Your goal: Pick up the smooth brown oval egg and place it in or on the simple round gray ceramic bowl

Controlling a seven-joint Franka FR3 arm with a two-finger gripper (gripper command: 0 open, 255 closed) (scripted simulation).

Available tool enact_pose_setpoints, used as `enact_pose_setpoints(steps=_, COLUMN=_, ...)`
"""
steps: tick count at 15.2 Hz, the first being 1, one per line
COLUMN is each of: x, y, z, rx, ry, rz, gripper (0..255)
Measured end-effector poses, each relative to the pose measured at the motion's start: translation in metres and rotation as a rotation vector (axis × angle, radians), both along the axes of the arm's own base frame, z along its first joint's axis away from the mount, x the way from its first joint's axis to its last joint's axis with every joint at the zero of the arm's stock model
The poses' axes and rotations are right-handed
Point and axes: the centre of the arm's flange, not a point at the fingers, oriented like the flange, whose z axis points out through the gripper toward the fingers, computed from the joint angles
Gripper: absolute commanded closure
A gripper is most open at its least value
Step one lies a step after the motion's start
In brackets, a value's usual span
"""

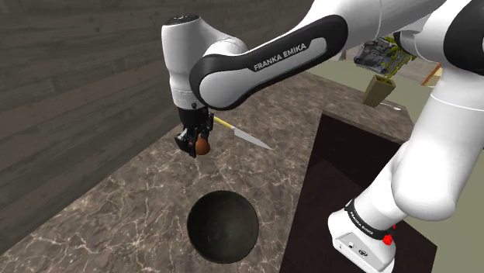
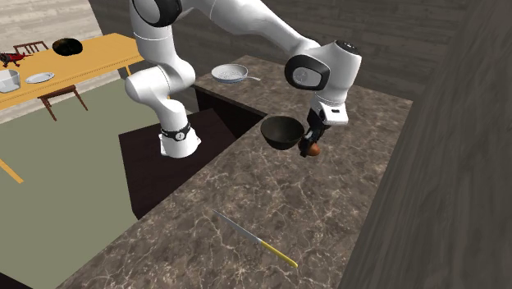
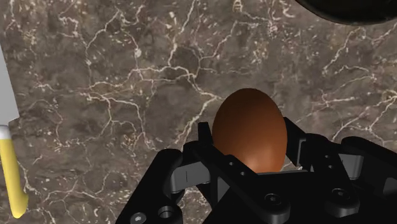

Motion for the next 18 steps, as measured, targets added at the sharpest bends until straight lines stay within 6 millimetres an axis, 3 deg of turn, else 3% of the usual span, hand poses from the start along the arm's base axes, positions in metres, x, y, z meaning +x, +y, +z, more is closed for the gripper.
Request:
enact_pose_setpoints(steps=5, x=-0.008, y=0.002, z=0.022, rx=0.000, ry=0.000, rz=0.000, gripper=255)
enact_pose_setpoints(steps=12, x=-0.089, y=0.021, z=0.025, rx=0.000, ry=0.001, rz=0.001, gripper=255)
enact_pose_setpoints(steps=18, x=-0.170, y=0.040, z=0.020, rx=0.000, ry=0.000, rz=0.002, gripper=255)
